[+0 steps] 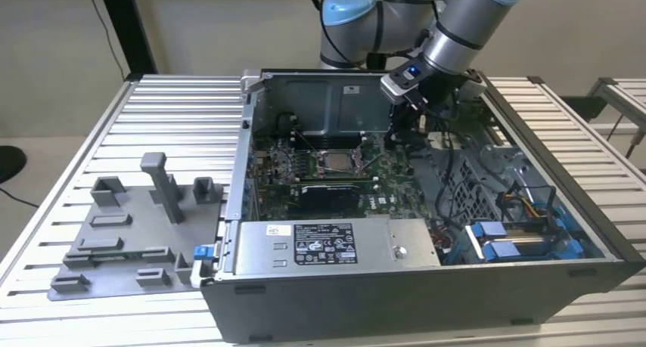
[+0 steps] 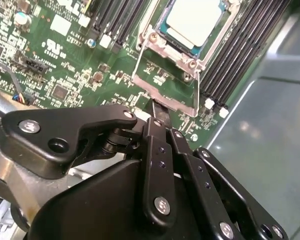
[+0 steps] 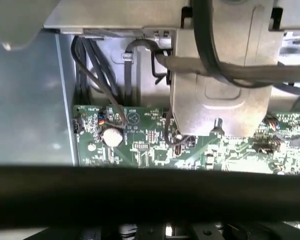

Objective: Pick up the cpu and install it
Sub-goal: 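Pick up the cpu and move it towards the insertion slot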

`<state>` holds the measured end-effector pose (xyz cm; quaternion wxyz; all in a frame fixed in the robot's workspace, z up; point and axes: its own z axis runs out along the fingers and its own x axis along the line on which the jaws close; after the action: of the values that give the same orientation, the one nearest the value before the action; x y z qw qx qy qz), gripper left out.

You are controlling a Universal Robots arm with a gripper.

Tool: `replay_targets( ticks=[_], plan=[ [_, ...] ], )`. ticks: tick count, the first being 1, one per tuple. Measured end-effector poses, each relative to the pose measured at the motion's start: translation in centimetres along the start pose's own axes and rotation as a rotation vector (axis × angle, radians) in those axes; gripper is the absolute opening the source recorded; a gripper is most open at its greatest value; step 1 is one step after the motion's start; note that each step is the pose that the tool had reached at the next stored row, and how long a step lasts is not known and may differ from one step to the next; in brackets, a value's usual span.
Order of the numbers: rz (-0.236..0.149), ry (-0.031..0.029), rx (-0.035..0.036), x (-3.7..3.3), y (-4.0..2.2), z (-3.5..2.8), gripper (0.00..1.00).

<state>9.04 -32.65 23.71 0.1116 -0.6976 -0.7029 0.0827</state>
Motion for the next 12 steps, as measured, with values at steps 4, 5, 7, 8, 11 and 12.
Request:
replay_targets(
  ticks=[4, 5, 7, 8, 11, 12],
  plan=[
    [0.000, 0.0017, 0.0101, -0.01, -0.47, -0.07, 0.00],
    [0.000, 0.0020, 0.0106, -0.02, -0.65, -0.04, 0.00],
    [0.001, 0.0024, 0.0117, -0.02, -1.07, 0.06, 0.00],
    [0.001, 0.0028, 0.0122, -0.02, -1.28, 0.12, 0.00],
    [0.000, 0.0040, 0.0140, -0.02, -2.03, 0.33, 0.00],
    [0.000, 0.0043, 0.0145, -0.02, -2.35, 0.42, 0.00]
  ],
)
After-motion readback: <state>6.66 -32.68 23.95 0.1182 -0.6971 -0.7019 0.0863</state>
